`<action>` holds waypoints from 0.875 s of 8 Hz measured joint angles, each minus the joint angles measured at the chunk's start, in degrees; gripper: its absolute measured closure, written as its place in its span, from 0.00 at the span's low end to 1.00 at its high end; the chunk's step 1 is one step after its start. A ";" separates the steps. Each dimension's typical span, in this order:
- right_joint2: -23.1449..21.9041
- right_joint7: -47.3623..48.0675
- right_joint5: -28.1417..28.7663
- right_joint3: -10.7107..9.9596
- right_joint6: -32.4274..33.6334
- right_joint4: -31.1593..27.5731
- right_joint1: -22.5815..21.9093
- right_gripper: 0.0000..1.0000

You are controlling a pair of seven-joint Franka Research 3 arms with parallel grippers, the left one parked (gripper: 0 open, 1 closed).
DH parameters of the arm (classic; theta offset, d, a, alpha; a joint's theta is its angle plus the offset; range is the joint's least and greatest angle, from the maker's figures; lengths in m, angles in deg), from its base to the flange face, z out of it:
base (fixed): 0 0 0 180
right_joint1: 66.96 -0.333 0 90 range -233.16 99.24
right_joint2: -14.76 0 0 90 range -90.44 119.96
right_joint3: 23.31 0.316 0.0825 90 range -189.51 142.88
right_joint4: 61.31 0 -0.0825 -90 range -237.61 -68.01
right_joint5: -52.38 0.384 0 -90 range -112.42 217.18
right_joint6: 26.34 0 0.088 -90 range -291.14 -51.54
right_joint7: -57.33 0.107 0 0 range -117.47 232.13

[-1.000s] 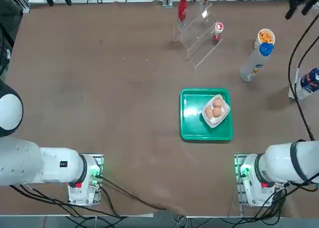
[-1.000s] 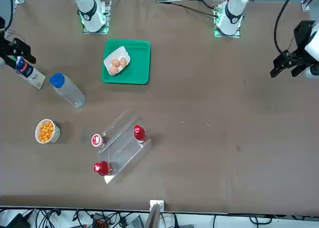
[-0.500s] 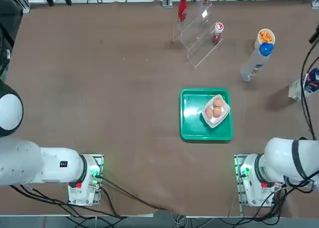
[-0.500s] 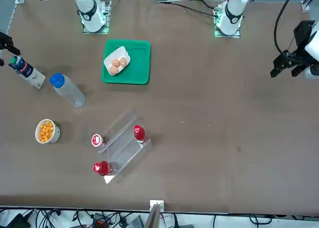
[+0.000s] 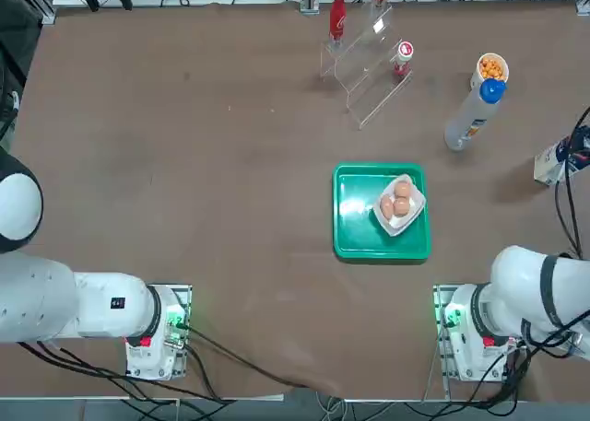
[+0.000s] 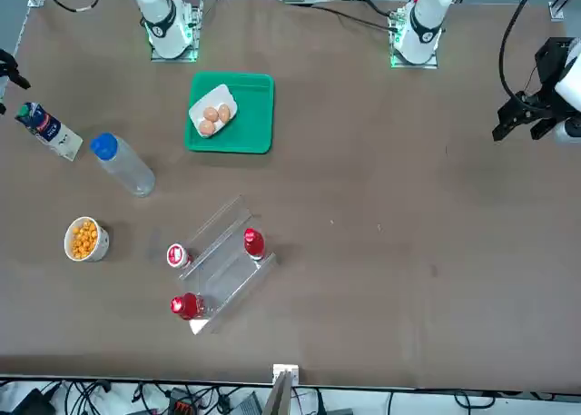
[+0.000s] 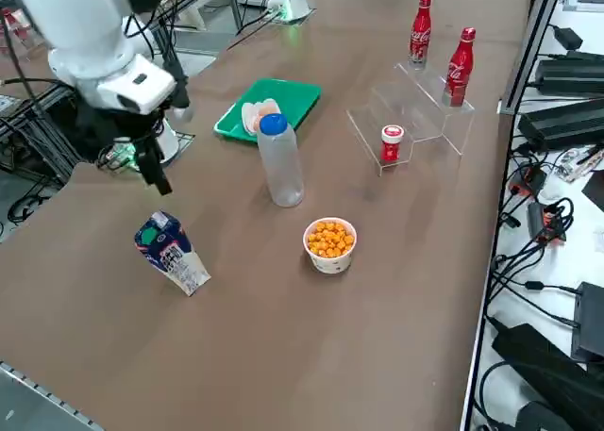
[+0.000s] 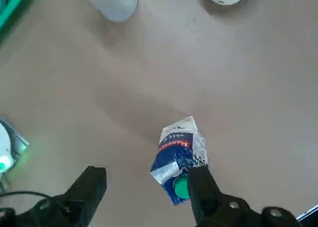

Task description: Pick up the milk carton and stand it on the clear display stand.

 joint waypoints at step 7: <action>0.95 -23.15 -0.01 0.18 -17.57 -9.65 5.26 0.00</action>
